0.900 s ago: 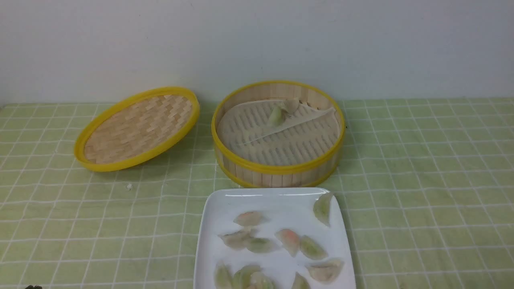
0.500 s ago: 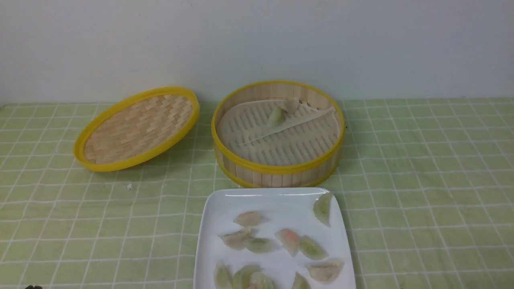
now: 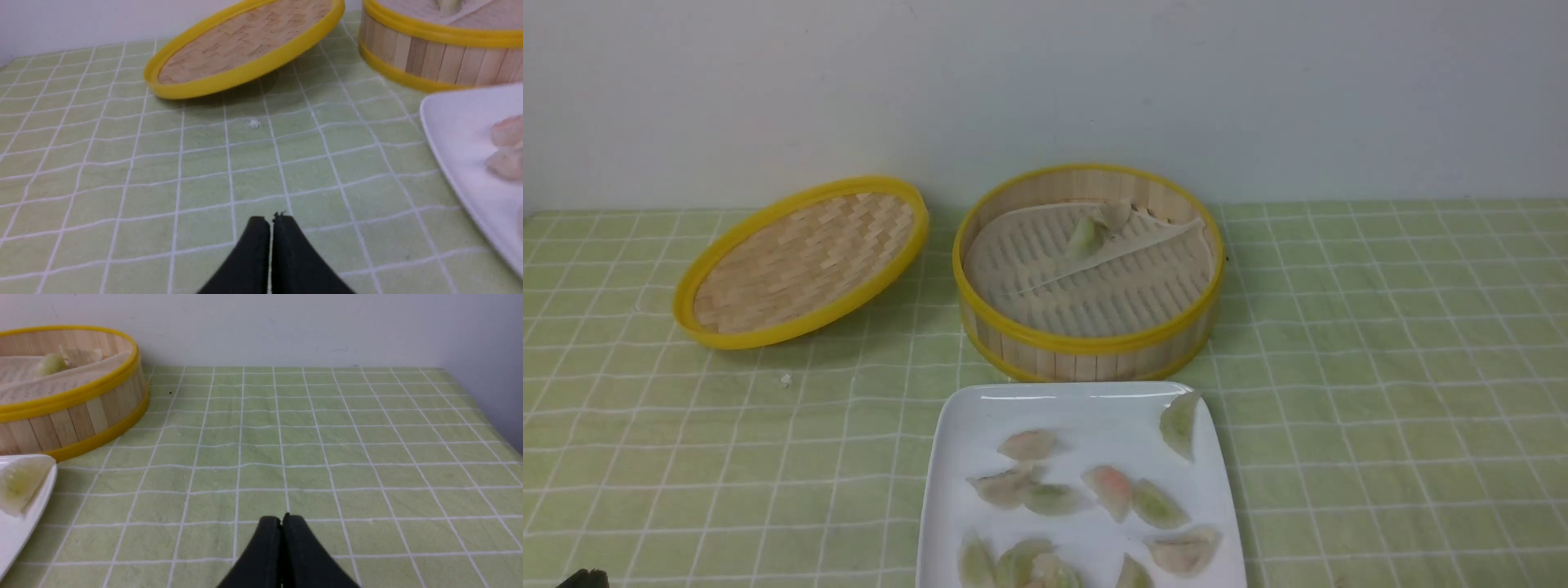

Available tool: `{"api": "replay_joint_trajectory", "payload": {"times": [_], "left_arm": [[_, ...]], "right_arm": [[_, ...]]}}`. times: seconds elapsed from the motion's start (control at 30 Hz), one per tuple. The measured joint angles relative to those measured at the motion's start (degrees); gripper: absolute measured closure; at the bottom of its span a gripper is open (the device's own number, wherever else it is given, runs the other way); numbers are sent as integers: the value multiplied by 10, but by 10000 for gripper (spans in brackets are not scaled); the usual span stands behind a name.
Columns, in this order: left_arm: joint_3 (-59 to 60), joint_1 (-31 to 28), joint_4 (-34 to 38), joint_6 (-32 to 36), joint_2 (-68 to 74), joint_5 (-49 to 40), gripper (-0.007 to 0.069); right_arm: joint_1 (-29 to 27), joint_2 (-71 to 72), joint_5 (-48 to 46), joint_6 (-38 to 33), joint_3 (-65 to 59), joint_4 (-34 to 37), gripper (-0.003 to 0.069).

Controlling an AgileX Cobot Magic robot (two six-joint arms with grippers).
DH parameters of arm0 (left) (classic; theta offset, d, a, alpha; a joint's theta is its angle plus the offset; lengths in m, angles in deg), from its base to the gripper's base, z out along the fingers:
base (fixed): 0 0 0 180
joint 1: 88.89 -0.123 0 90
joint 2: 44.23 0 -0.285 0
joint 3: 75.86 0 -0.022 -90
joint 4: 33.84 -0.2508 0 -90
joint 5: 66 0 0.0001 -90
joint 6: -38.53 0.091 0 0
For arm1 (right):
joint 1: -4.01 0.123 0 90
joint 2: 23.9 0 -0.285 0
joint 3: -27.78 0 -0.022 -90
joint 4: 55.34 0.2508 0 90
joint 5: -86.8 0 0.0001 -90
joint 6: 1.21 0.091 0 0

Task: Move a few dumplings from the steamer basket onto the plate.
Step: Use the left arm to grab a dumpling from the steamer

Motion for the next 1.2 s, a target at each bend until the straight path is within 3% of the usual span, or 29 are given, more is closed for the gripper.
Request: {"api": "replay_joint_trajectory", "payload": {"times": [0.27, 0.33, 0.47, 0.6, 0.7, 0.9, 1.03, 1.07, 1.2], "left_arm": [[0, 0, 184, -83, 0, 218, 631], [0, 0, 234, -92, 0, 348, 631], [-31, 0, 249, -103, 0, 403, 631], [-141, 0, 225, -98, 21, 318, 631], [-302, 0, 202, -89, 131, 134, 631], [-575, 0, 192, -11, 379, -247, 631], [-659, 0, 197, 59, 498, -359, 631], [-687, 1, 201, 93, 572, -400, 631], [-715, 18, 198, 134, 683, -431, 631]], "right_arm": [[0, 0, 0, 0, 0, 0, 673], [0, 0, 6, 0, -1, 1, 673], [0, 0, 59, 23, -6, 59, 673], [1, 0, 171, 84, -6, 180, 673], [1, 0, 246, 114, -6, 284, 673], [2, 0, 300, 119, -6, 326, 673], [16, -1, 230, 119, 33, 317, 673], [28, -21, 169, 111, 86, 292, 673], [47, -101, 24, 82, 217, 244, 673]]}}
